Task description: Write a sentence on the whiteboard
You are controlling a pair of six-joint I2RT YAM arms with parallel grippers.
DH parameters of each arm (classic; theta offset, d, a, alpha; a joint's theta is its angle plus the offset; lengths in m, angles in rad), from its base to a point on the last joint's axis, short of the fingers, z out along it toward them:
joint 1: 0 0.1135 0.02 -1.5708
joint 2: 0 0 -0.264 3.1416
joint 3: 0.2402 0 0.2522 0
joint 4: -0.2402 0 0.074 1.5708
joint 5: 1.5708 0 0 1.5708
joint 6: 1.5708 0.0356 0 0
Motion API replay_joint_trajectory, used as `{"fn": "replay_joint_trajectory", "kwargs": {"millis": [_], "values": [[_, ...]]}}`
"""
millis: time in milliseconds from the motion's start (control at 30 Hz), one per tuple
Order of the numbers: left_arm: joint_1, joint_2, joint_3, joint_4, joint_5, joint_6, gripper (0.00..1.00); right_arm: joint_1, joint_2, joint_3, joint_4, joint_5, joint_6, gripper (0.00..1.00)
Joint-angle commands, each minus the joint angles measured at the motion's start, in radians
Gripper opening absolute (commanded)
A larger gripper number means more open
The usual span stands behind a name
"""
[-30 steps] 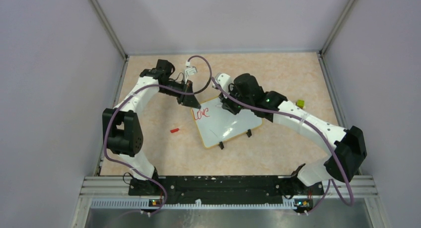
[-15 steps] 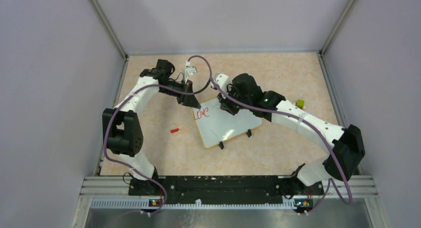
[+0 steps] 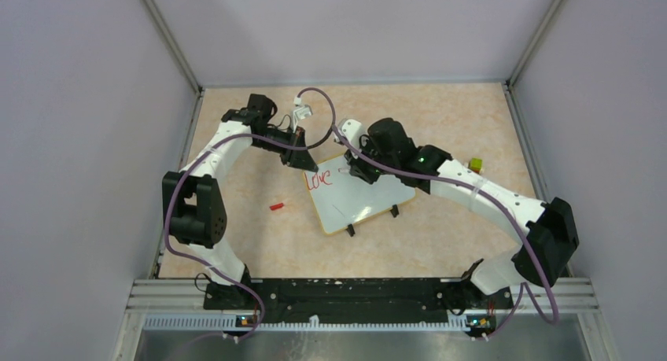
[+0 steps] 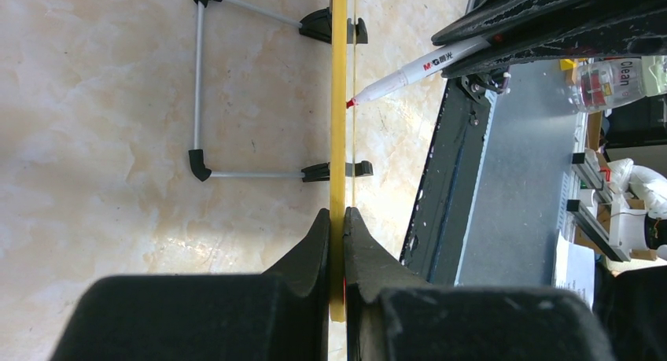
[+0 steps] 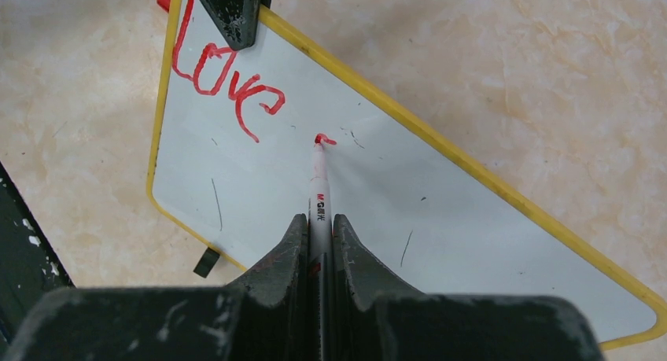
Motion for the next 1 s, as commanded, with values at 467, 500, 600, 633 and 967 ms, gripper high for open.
{"fn": "replay_joint_trajectory", "kwargs": {"millis": [467, 500, 600, 633, 967], "values": [[-0.018, -0.013, -0.022, 0.005, -0.038, 0.000, 0.00, -0.004, -0.049, -0.025, -0.009, 0.067, -0.007, 0.00], [-0.018, -0.013, -0.022, 0.005, -0.039, -0.001, 0.00, -0.005, -0.049, -0.028, -0.010, 0.064, -0.009, 0.00], [-0.018, -0.014, -0.022, 0.005, -0.040, -0.002, 0.00, -0.005, -0.049, -0.036, -0.018, 0.060, -0.012, 0.00], [-0.018, -0.015, -0.023, 0.006, -0.039, -0.002, 0.00, -0.005, -0.049, -0.039, -0.020, 0.058, -0.012, 0.00], [-0.018, -0.015, -0.022, 0.004, -0.038, 0.000, 0.00, 0.037, -0.027, -0.039, -0.021, 0.036, -0.016, 0.00]]}}
